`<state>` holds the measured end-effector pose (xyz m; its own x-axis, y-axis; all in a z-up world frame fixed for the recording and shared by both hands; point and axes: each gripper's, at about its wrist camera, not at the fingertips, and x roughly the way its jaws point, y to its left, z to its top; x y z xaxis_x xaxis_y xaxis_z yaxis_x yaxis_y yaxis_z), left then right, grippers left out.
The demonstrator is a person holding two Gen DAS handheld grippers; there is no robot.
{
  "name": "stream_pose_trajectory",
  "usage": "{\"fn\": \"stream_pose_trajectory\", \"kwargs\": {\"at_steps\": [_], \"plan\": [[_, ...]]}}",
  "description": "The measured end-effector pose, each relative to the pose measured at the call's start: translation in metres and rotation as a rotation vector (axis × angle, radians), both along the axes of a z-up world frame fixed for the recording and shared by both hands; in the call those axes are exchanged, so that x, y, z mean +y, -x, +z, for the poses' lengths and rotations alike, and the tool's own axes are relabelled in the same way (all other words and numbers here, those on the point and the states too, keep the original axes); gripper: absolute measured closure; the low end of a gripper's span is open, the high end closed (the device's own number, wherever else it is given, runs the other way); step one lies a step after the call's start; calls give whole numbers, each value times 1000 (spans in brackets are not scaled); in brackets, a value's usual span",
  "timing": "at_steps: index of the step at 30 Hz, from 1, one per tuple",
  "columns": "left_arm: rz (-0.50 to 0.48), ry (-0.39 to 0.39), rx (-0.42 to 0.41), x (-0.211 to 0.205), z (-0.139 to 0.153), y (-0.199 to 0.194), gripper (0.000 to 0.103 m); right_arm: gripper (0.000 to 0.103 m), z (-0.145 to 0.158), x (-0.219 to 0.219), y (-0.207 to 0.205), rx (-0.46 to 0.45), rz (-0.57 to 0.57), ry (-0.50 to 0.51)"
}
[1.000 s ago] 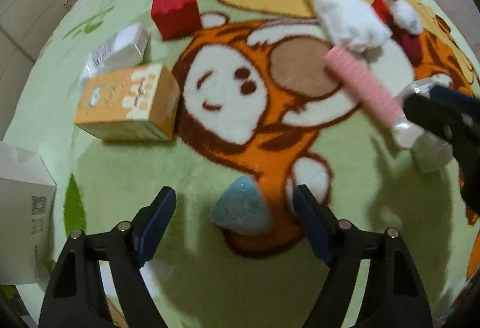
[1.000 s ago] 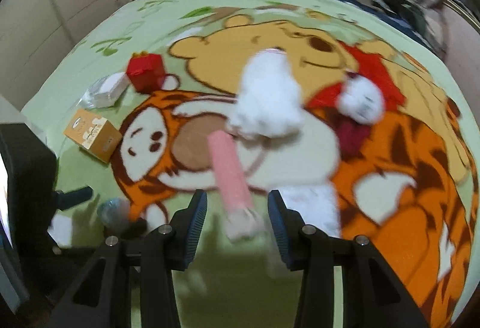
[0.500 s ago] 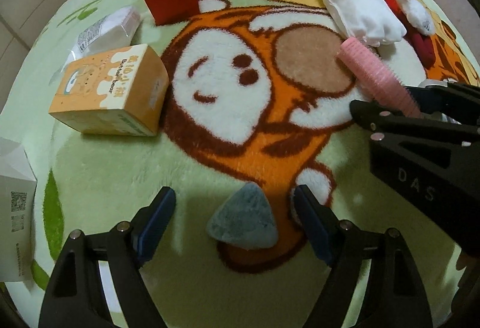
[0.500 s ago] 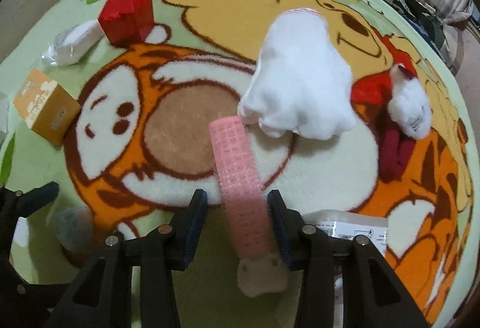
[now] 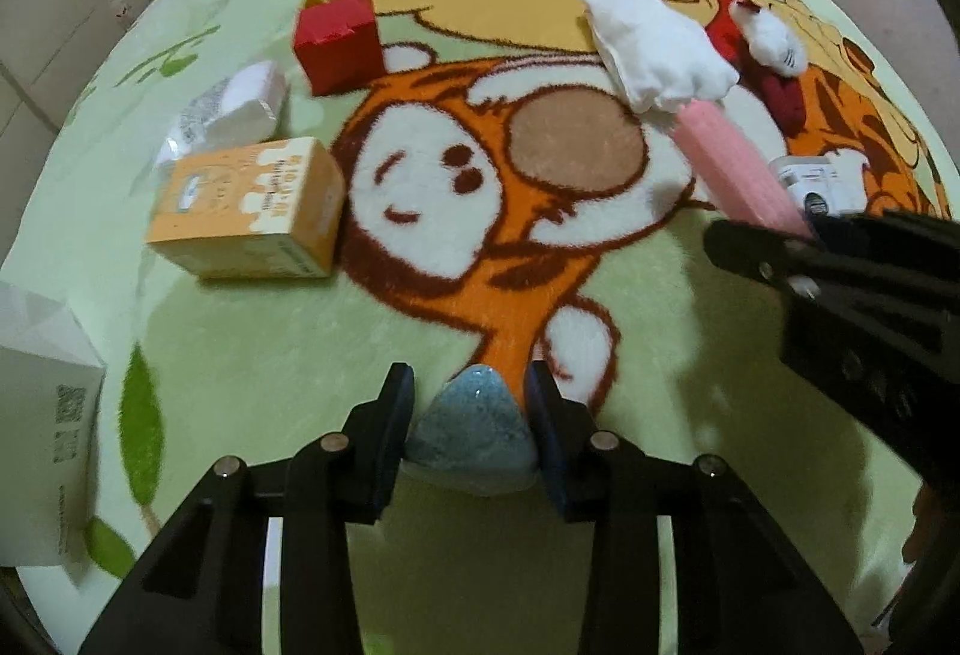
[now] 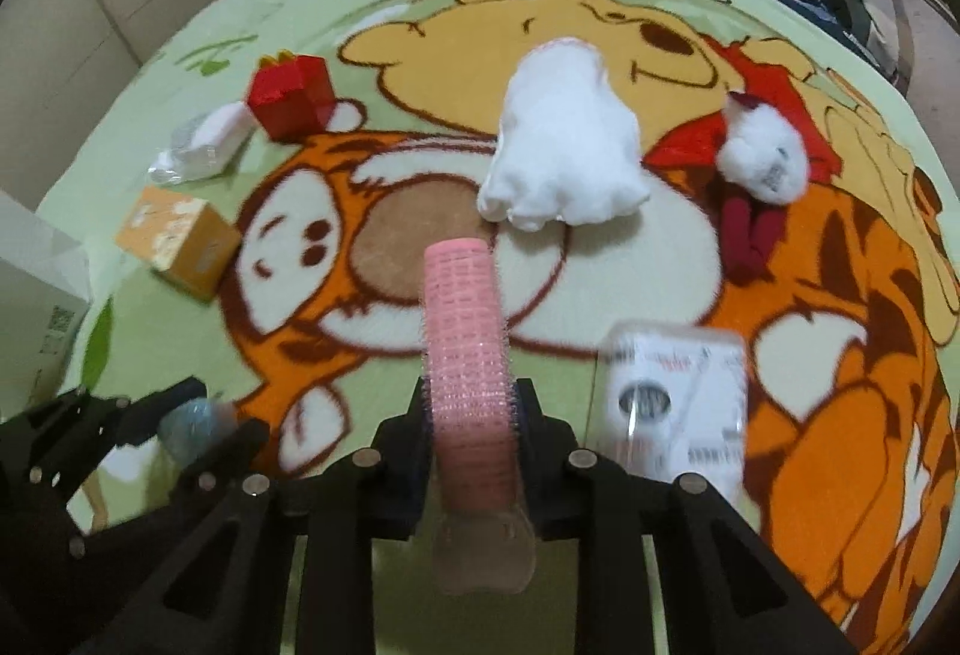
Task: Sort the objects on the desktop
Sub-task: 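Carry the sponge and pink roller over the white paper box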
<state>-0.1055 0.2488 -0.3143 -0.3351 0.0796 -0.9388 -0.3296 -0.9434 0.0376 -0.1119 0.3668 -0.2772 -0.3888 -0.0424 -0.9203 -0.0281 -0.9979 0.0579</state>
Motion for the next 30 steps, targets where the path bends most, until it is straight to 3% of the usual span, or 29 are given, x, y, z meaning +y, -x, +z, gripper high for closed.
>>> {"fn": "stream_pose_trajectory", "kwargs": {"at_steps": [7,13,24,30], "plan": [[28,6,14,-20,42,0,64,78,27,-9,-29,20,-16,8],[106,-17,24,-51,86,-4,64,78,65,-26,-44,52,-17,28],[239,19,149,-157,205,-41,64,78,173,-121,-68,181,97,96],[337,31,195,-217,250,-58,64,78,210,-190,-75,215,211,144]]}}
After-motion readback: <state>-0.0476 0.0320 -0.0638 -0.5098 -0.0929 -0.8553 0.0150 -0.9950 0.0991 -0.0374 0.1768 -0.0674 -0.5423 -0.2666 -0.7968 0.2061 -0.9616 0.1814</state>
